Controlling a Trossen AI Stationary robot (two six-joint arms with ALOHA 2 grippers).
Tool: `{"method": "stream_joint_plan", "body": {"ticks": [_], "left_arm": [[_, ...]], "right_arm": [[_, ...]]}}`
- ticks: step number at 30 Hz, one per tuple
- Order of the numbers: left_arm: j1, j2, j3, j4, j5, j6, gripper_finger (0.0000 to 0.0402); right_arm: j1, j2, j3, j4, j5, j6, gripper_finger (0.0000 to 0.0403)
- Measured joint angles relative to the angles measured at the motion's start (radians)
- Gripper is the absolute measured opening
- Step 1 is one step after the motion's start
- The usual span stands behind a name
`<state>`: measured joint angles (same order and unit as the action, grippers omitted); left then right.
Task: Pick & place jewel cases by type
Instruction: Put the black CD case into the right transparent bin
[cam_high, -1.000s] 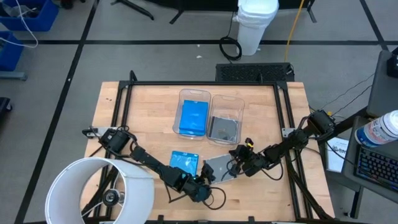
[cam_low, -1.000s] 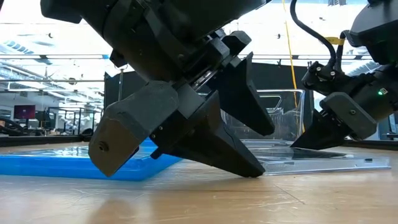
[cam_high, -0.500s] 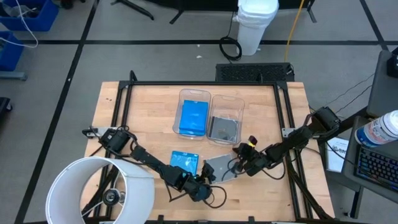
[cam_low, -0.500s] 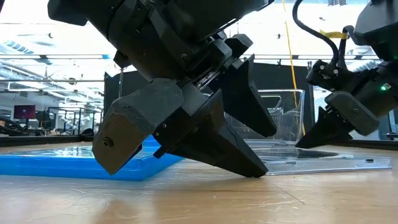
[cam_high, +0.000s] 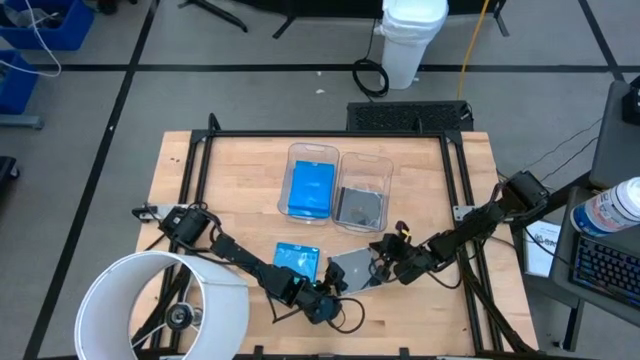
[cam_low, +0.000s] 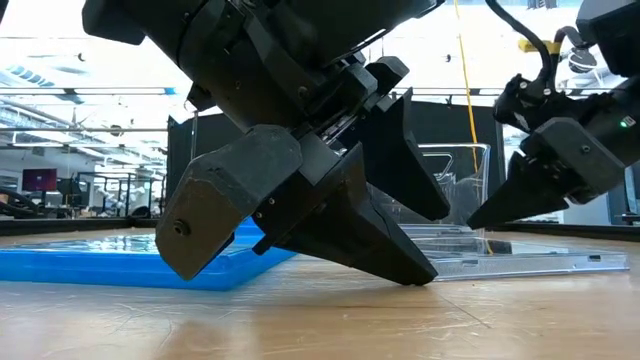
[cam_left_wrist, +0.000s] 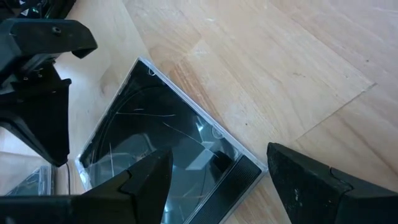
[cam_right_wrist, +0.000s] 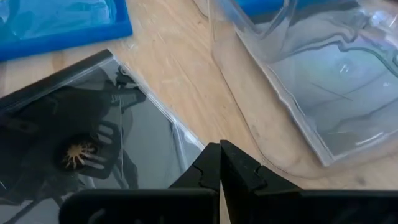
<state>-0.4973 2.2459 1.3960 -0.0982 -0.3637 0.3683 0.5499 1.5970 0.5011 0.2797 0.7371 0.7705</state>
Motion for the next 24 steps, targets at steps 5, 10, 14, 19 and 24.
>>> {"method": "stream_joint_plan", "body": {"ticks": [5,10,14,19,24], "left_arm": [[0.0,0.0,0.0,0.0,0.0,0.003,0.0269],[0.003,0.0,0.0,0.0,0.0,0.002,0.0269],[0.003,0.0,0.0,0.001,0.001,0.002,0.0269],[0.003,0.0,0.0,0.002,-0.009,0.023,0.0269],[-0.004,0.001,0.001,-0.014,-0.038,0.06,0.0269]], "right_arm": [[0.0,0.008,0.0,0.041,-0.008,-0.021,0.0],[-0.005,0.034,0.0,0.049,-0.034,-0.015,0.0],[-0.02,0.068,0.001,0.058,-0.036,0.008,0.0],[-0.034,0.085,0.003,0.074,-0.059,0.022,0.0],[-0.034,0.085,0.003,0.064,-0.064,0.039,0.0]]}}
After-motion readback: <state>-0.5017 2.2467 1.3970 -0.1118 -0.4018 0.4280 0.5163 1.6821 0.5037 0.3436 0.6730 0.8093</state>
